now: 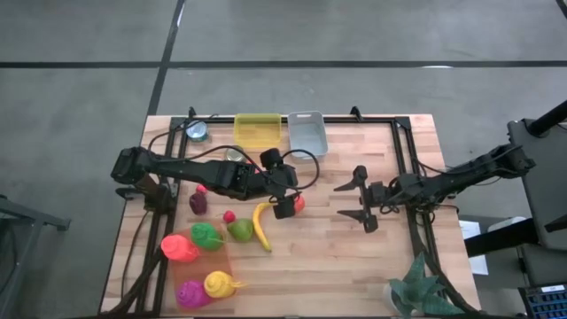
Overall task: Pick & Place Food Item
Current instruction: Put the tangerines into the gray bin
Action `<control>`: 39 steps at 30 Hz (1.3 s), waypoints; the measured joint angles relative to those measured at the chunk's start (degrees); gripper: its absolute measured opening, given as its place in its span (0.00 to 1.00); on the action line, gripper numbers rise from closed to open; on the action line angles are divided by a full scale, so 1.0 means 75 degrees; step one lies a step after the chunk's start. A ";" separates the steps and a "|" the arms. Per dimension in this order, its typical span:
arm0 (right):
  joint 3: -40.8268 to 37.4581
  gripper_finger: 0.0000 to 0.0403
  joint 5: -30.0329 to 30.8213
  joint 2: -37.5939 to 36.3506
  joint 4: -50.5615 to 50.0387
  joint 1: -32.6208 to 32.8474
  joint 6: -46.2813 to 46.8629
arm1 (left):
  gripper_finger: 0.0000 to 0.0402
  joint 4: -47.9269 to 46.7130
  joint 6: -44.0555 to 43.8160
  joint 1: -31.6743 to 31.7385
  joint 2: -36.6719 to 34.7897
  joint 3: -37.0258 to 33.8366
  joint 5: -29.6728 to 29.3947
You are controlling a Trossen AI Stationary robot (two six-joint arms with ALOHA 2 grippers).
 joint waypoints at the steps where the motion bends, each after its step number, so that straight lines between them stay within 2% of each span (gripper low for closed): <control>1: -0.0024 0.76 0.0003 0.0000 0.0018 0.0000 0.0000 | 0.85 -0.0027 -0.0213 -0.0012 0.0000 0.0000 0.0000; 6: -0.0171 0.76 0.0005 0.0000 0.0008 0.0000 0.0000 | 0.85 -0.0124 -0.1216 -0.0070 0.0000 0.0000 0.0058; 10: -0.0264 0.76 0.0006 0.0003 -0.0002 0.0000 -0.0003 | 0.85 -0.0302 -0.1203 -0.0068 -0.0020 0.0000 0.0064; 14: -0.0294 0.76 0.0008 0.0003 -0.0004 0.0000 -0.0003 | 0.85 -0.0831 -0.0377 0.0071 -0.0035 0.0054 0.0001; 18: -0.0294 0.76 0.0014 0.0003 -0.0002 0.0000 -0.0001 | 0.85 -0.1474 -0.0065 0.0221 -0.0035 0.0055 -0.0352; 25: -0.0294 0.76 0.0015 0.0003 0.0001 0.0000 -0.0003 | 0.85 -0.2555 -0.0645 0.0303 -0.0050 -0.0053 -0.0475; 32: -0.0294 0.76 0.0014 0.0003 0.0001 0.0001 -0.0003 | 0.85 -0.2582 -0.1306 0.0443 -0.0050 -0.0666 -0.0669; 36: -0.0294 0.76 0.0014 0.0003 0.0001 0.0003 -0.0003 | 0.85 -0.2451 -0.1853 0.0835 -0.0050 -0.1068 -0.0512; 39: -0.0294 0.76 0.0014 0.0003 0.0001 0.0003 0.0000 | 0.85 -0.2220 -0.1759 0.1255 -0.0047 -0.1346 0.0158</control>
